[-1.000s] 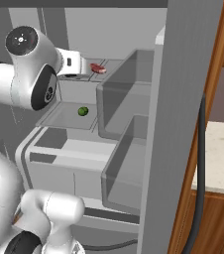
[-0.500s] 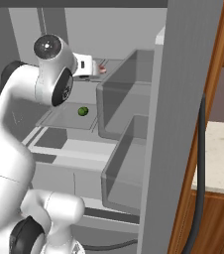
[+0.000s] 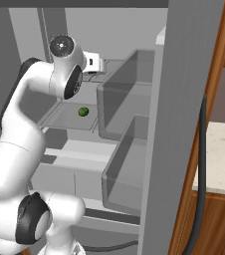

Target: Gather the eggplant and avocado from the fridge and place them on a tray on the dining counter. Then gather the steaks from the fridge and place them on the other tray.

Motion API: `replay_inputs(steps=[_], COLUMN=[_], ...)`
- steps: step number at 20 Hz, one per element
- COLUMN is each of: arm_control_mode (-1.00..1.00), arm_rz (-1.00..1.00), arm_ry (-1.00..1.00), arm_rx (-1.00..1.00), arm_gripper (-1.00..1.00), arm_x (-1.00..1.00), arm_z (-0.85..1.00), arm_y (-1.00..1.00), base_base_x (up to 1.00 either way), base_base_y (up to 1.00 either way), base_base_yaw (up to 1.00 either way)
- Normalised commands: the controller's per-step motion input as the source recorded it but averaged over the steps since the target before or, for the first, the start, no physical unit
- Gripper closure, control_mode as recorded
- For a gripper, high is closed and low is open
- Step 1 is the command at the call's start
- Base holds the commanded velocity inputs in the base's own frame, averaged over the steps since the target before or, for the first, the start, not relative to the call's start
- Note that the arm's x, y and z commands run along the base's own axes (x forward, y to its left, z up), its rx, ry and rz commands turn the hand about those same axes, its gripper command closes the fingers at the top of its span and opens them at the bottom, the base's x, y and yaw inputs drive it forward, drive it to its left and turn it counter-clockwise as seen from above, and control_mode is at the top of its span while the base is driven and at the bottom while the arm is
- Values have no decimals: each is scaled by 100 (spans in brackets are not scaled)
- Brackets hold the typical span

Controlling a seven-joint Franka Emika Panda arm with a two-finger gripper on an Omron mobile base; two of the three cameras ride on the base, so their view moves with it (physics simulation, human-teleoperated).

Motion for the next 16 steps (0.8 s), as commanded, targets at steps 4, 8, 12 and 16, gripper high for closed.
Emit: replay_inputs(steps=[4,8,12,16], arm_control_mode=[-100,-100,-100,-100], arm_rz=[0,1,0,1], arm_ry=[5,3,1,0], arm_rx=[1,2,0,0], arm_gripper=[-100,-100,-100,-100], arm_x=[53,47,42,41], arm_z=[0,0,0,0], arm_y=[-1,-7,-14,-13], base_base_x=[0,0,0,0], base_base_y=[0,0,0,0], base_base_yaw=[0,0,0,0])
